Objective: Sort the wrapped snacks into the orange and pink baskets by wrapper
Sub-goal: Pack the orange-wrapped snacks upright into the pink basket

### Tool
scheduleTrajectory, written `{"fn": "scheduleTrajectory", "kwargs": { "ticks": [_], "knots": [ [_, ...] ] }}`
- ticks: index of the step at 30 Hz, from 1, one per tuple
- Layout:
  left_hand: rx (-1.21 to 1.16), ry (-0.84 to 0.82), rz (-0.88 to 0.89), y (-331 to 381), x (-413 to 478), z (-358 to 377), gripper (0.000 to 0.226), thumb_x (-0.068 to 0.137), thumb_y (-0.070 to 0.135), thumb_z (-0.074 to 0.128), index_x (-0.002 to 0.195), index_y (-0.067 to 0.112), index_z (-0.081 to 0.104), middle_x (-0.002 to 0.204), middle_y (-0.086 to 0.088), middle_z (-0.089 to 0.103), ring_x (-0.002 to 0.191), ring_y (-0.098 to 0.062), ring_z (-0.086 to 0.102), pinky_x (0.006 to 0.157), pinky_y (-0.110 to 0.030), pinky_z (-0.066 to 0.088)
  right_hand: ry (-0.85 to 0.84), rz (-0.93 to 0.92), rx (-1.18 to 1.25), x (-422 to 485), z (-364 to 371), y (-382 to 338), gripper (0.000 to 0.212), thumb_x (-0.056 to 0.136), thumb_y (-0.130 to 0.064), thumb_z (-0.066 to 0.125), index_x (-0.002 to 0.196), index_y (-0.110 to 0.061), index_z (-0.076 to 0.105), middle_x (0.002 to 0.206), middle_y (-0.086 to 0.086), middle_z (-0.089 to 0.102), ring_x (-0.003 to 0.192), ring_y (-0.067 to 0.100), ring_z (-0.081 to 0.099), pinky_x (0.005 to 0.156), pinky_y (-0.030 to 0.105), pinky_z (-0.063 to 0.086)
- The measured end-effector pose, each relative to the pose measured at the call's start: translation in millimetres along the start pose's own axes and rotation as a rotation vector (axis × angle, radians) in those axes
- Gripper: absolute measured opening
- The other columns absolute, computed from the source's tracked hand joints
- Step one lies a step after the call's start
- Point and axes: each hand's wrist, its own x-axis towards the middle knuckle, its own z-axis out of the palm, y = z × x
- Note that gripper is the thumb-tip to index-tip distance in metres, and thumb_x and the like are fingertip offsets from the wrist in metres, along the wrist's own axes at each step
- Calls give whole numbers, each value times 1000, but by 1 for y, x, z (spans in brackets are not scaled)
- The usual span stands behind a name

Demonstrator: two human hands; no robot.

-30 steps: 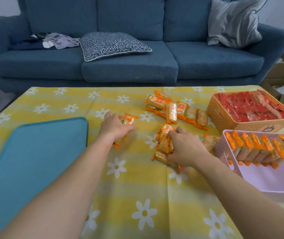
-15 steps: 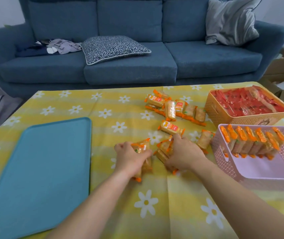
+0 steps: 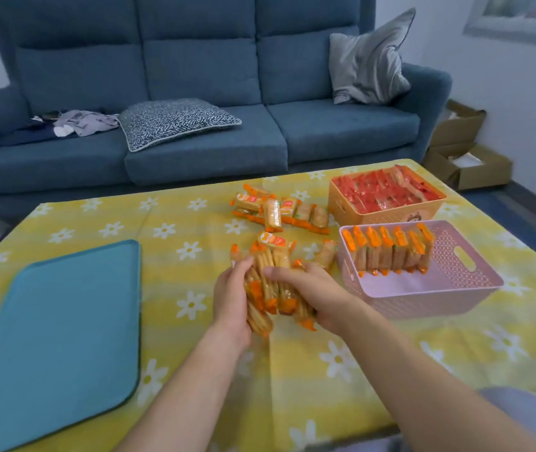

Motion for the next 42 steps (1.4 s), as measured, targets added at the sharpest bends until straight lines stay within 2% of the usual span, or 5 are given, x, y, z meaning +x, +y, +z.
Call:
{"fn": "scheduleTrajectory", "kwargs": {
  "ticks": [7, 13, 17, 26, 42],
  "knots": [
    [88, -201, 182, 12, -22, 139, 75, 60, 49, 82, 123, 13, 63, 115, -16, 72, 105, -33, 71, 94, -57, 56, 59, -298, 50, -43, -125, -60, 65, 70, -14, 89, 128, -16, 60, 113, 17, 73, 101, 33, 73, 85, 46, 60],
    [340, -344, 215, -23, -13, 203, 54, 79, 30, 82, 128, 21, 60, 114, 8, 64, 105, -9, 63, 89, -24, 51, 176, -310, -21, -39, -210, -38, 66, 67, -5, 86, 127, -18, 61, 106, 9, 73, 101, 32, 71, 86, 50, 58],
    [448, -404, 224, -29, 1, 195, 57, 87, 44, 67, 138, 20, 57, 131, 6, 61, 120, -9, 57, 96, -24, 44, 328, -335, -222, -30, -230, -36, 71, 59, -44, 87, 125, -28, 64, 117, -6, 69, 112, 14, 64, 94, 36, 53],
    [1076, -242, 643, -55, 7, 166, 14, 85, 25, 66, 89, 39, 64, 98, 15, 61, 86, -18, 60, 70, -29, 47, 795, -223, -815, -27, -240, -31, 12, 88, -29, 56, 96, -25, 64, 91, -3, 66, 83, 19, 63, 68, 33, 50],
    [1438, -389, 850, -64, 13, 220, 38, 92, 5, 50, 116, 31, 65, 122, 12, 65, 115, -18, 51, 98, -35, 42, 570, 56, -1270, -18, -259, -4, 33, 89, -11, 52, 121, -19, 55, 121, 9, 60, 109, 32, 61, 73, 38, 49]
  ]
}}
